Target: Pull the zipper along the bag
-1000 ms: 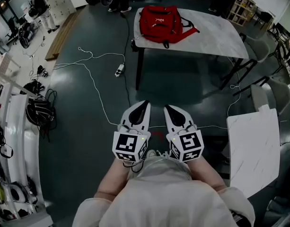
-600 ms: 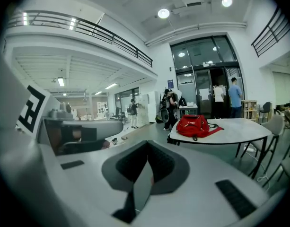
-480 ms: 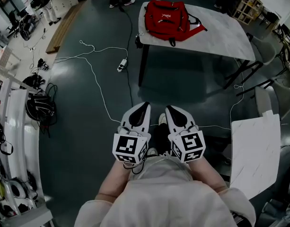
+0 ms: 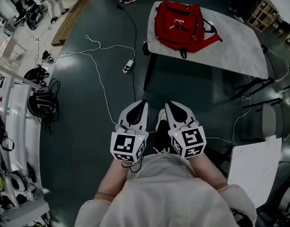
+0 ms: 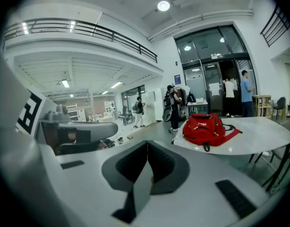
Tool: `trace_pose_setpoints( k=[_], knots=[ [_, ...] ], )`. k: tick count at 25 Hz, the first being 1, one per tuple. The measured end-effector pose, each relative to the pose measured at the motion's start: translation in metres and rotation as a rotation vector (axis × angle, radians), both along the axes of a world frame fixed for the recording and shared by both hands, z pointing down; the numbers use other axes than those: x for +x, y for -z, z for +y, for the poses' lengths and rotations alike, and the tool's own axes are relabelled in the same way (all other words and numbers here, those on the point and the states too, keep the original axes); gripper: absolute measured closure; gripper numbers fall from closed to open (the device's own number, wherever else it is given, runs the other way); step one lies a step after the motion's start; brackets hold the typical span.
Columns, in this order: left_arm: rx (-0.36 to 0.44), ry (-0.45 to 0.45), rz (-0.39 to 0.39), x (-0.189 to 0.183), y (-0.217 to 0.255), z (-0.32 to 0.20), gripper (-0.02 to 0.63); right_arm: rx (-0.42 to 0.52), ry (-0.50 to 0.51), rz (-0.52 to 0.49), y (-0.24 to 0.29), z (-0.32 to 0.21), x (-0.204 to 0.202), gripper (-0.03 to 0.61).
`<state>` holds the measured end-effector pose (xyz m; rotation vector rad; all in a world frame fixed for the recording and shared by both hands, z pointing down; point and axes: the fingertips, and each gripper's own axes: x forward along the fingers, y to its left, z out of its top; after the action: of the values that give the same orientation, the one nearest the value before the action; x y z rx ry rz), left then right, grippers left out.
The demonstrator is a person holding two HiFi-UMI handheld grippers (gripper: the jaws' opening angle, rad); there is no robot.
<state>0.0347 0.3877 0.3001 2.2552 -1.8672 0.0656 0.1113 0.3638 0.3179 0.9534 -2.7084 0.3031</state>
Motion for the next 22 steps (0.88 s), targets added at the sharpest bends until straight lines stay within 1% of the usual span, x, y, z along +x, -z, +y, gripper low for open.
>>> trace_pose_setpoints(
  k=[2, 5, 7, 12, 17, 22],
  knots=[
    [-0.011, 0.014, -0.002, -0.007, -0.004, -0.035, 0.594, -0.018, 0.013, -0.003, -0.003, -0.037, -0.008, 0.551],
    [-0.031, 0.024, 0.008, -0.017, -0.008, -0.091, 0.594, -0.083, 0.031, -0.014, -0.009, -0.092, -0.022, 0.551],
    [-0.035, 0.027, 0.016, -0.023, -0.007, -0.129, 0.594, -0.109, 0.046, -0.015, -0.01, -0.129, -0.032, 0.551],
    [-0.062, 0.042, -0.004, -0.04, -0.011, -0.213, 0.594, -0.106, 0.077, -0.008, -0.007, -0.215, -0.047, 0.551],
    [-0.108, 0.056, -0.011, -0.053, -0.025, -0.266, 0.594, -0.122, 0.071, -0.005, -0.013, -0.278, -0.052, 0.551],
    [-0.146, 0.037, -0.054, -0.058, -0.038, -0.297, 0.594, -0.155, 0.056, 0.011, -0.025, -0.317, -0.054, 0.551]
  ],
)
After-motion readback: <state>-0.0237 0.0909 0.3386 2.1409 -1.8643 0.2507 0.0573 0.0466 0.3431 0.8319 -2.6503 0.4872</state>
